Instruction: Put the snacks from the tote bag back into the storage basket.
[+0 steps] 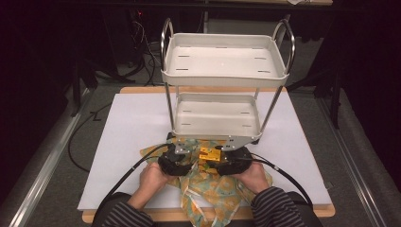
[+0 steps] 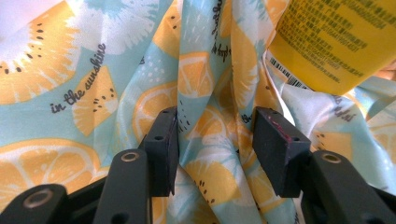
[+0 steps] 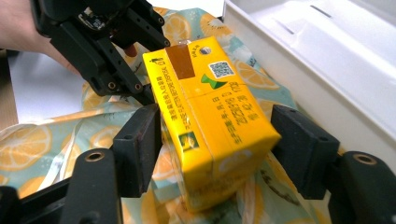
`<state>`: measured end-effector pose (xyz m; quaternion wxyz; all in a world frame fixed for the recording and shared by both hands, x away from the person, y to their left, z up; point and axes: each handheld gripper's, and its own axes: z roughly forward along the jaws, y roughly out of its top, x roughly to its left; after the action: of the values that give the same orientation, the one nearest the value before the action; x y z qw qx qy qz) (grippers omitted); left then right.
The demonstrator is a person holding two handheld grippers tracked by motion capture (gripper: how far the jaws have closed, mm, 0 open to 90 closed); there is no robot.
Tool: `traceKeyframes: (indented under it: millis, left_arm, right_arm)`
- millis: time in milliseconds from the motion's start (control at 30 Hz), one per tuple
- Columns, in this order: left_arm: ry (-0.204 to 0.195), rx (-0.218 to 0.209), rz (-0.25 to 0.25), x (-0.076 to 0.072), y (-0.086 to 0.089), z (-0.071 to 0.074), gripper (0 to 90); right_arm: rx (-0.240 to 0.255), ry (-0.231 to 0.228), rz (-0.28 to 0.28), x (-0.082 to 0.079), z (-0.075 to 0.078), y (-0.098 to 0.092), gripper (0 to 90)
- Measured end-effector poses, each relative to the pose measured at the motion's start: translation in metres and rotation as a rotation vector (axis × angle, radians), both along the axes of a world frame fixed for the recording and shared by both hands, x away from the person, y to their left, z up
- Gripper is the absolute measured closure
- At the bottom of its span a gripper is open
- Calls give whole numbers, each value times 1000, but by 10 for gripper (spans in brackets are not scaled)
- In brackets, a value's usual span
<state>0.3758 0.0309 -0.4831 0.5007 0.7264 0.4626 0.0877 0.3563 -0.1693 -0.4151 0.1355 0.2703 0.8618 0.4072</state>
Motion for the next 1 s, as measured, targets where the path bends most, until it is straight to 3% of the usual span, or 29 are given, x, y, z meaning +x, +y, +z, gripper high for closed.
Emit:
traceKeyframes:
  millis: [467,567,700,833,1000]
  left_arm:
    - [11,-4,3,1,-1,1,517]
    - [7,2,-1,1,0,0,517]
    - [8,3,0,1,0,1,516]
    - [11,0,-1,1,0,1,516]
    - [11,-4,2,1,0,0,516]
  right_arm:
    - [-23,49,26,9,-17,15,376]
    - [-38,37,34,9,-22,17,398]
    - [-51,22,58,6,-23,19,533]
    - [-83,-26,75,-1,-22,21,544]
    - [-83,-19,66,-2,-22,21,548]
